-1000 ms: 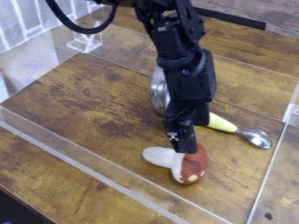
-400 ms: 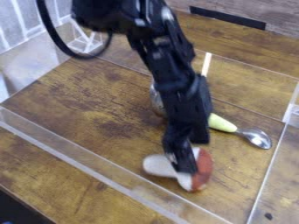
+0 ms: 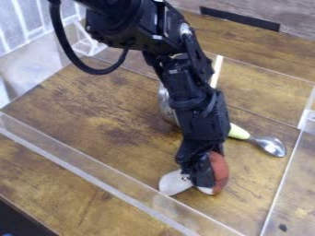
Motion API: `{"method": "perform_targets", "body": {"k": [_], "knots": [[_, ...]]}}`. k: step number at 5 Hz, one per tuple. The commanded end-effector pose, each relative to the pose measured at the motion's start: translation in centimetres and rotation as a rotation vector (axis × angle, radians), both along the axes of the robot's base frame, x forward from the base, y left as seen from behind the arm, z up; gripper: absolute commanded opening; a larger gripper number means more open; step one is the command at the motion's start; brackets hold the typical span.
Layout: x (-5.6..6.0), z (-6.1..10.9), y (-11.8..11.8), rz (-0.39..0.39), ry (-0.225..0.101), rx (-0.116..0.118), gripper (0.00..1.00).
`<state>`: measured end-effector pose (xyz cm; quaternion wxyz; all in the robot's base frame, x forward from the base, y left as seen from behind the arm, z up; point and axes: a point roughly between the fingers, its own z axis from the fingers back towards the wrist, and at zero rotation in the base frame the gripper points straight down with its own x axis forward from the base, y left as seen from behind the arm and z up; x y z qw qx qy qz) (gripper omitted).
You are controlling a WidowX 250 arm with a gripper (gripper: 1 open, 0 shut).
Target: Put the mushroom in the silver pot
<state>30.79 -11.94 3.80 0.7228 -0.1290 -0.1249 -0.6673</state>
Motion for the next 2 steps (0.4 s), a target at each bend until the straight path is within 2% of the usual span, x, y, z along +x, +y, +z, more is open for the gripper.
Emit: {"method": "perform_targets", "body": {"k": [1,2], "knots": [[1.1,3.7,0.6,0.086,-0.036,-0.005,0.00],[1.3,4.4,1.9,0.135,-0.009,0.014,0.00]]}}
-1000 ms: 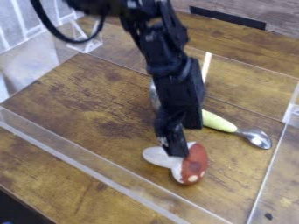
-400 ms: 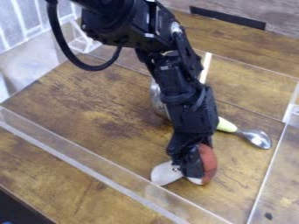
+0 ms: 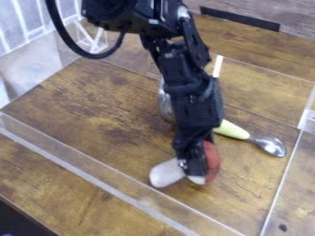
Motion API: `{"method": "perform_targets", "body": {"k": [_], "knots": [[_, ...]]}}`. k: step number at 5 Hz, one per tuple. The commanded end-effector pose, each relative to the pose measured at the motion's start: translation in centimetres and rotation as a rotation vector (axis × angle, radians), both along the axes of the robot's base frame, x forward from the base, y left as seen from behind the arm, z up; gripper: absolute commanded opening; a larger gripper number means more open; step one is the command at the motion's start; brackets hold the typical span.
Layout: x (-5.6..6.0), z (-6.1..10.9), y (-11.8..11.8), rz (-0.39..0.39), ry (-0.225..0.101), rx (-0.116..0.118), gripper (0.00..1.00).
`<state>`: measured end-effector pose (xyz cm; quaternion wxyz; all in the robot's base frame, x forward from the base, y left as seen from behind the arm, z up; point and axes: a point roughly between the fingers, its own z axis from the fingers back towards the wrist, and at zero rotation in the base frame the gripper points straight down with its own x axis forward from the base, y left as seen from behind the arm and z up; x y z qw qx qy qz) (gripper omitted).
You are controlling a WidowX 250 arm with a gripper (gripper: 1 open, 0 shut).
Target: Put the mushroom in the silver pot
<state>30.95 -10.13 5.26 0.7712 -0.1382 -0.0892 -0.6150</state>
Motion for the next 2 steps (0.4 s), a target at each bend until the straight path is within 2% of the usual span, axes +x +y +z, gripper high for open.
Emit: {"method": "perform_targets", "body": {"k": [1,2], "knots": [[1.8,4.1,1.3,0.056,-0.075,0.022,0.00],[3.4,7.3,1.7,0.084,-0.063,0.059,0.00]]}}
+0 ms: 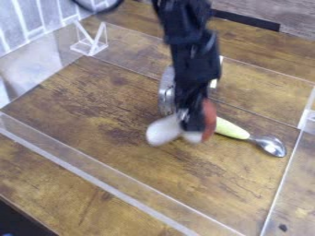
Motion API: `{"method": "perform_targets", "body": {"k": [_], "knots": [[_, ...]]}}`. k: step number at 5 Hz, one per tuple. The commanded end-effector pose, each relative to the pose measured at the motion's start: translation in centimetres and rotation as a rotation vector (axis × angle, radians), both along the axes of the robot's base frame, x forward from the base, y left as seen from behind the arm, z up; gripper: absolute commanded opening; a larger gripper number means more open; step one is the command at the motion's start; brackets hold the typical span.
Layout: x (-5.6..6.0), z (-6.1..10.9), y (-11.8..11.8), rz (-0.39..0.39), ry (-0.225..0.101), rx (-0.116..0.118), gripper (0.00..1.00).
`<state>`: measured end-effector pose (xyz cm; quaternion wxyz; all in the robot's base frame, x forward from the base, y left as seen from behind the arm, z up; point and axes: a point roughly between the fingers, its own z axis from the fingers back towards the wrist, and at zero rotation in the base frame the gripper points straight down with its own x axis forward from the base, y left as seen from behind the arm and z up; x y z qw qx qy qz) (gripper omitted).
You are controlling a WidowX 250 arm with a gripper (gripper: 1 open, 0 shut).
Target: Put the mushroom in the silver pot
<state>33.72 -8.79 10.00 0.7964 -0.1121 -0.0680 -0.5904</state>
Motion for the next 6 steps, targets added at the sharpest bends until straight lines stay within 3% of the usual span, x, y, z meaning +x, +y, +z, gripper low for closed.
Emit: {"method": "perform_targets", "body": {"k": [1,2,3,5,6], "knots": [[2.0,5.3,1.3,0.064,-0.106,0.005,0.00],[1.7,5.7,2.7,0.140,-0.174,-0.050,0.00],[1.3,5.5,3.6,0.195,-0.213,-0.077,0.00],[1.1,6.2,2.0,0.257,-0.218,-0.136,0.00],[1.1,6.2,1.2,0.214,-0.202,-0.175,0.00]]}}
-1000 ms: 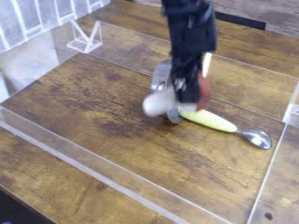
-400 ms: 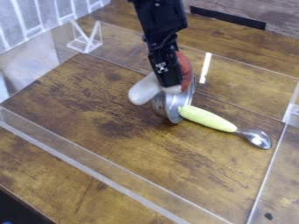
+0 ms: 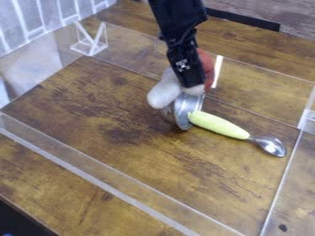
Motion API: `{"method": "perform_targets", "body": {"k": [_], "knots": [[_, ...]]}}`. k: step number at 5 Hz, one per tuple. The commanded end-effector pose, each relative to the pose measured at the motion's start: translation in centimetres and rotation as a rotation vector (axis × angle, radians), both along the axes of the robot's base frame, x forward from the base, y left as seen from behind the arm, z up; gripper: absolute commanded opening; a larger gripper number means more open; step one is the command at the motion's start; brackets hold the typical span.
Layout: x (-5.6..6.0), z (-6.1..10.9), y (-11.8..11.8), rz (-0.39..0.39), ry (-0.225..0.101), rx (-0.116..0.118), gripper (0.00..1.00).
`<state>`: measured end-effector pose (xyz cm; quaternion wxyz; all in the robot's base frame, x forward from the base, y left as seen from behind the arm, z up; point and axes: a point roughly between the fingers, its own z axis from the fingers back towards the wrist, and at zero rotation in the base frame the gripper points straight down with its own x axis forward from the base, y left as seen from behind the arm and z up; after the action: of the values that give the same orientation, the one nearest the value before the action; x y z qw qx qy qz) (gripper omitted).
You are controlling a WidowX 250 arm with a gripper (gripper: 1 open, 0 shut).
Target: Put the mushroom in the silver pot
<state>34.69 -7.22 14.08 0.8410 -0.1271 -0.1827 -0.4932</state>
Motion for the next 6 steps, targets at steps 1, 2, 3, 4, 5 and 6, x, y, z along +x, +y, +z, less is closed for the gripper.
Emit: {"method": "perform_targets", "body": {"k": [1,2,3,4,5,6], "knots": [[0.0,1.7,-0.8,-0.087,-0.074,-0.024,0.00],[-0.2,1.1,-1.6,-0.110,-0.079,-0.046,0.00],[-0.7,0.7,-2.2,-0.120,-0.085,-0.073,0.00],[-0.6,-0.8,-4.0,-0.142,-0.089,-0.091,0.00],[-0.1,-2.5,-5.0,-0.200,-0.077,-0.099,0.00],[1.8,-0.9,-2.0,-0.229,-0.058,-0.082,0.00]]}}
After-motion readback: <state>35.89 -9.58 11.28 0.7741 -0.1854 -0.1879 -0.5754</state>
